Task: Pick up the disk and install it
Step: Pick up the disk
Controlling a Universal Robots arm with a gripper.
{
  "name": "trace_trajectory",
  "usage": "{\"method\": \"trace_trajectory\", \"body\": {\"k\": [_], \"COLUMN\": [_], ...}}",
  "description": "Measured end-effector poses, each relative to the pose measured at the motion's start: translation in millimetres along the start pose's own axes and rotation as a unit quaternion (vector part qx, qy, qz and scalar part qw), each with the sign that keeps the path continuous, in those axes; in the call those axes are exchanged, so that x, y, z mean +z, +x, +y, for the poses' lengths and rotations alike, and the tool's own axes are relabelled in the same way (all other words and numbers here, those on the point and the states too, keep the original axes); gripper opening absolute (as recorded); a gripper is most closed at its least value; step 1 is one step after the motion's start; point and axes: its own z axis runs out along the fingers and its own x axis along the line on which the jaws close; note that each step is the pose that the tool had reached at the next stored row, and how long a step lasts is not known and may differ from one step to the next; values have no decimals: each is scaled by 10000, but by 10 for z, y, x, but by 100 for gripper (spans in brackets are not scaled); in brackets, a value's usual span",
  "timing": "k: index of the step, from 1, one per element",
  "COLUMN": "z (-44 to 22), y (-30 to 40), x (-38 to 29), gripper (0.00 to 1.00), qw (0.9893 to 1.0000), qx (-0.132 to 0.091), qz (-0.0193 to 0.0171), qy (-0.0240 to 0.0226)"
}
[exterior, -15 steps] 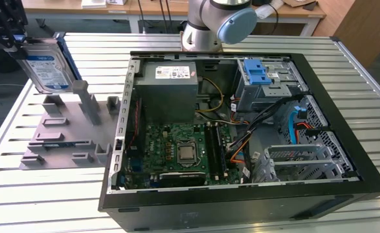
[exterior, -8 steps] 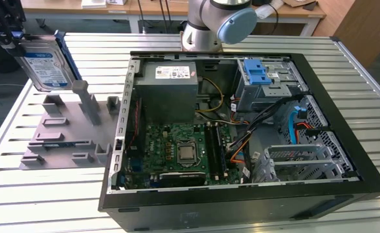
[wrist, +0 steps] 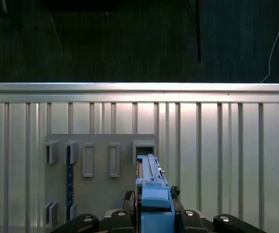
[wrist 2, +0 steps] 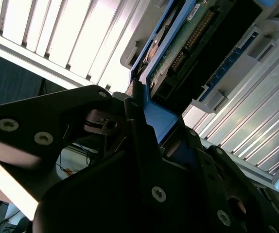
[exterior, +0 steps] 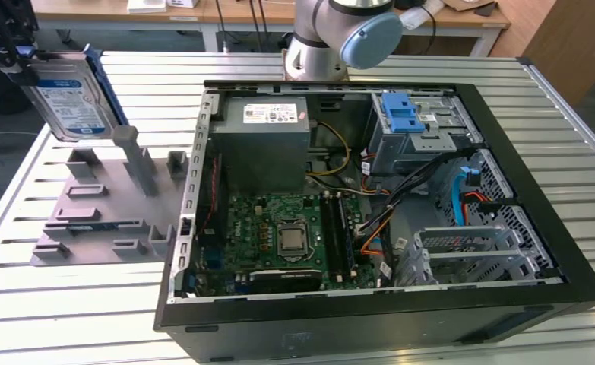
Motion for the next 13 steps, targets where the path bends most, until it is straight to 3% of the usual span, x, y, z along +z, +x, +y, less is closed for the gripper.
{"method": "trace_trajectory", "body": {"k": [13], "z": [0], "y": [-3], "x": [-134], "gripper": [36], "qw": [10000], "qx": [0], "qz": [0], "qy": [0]}}
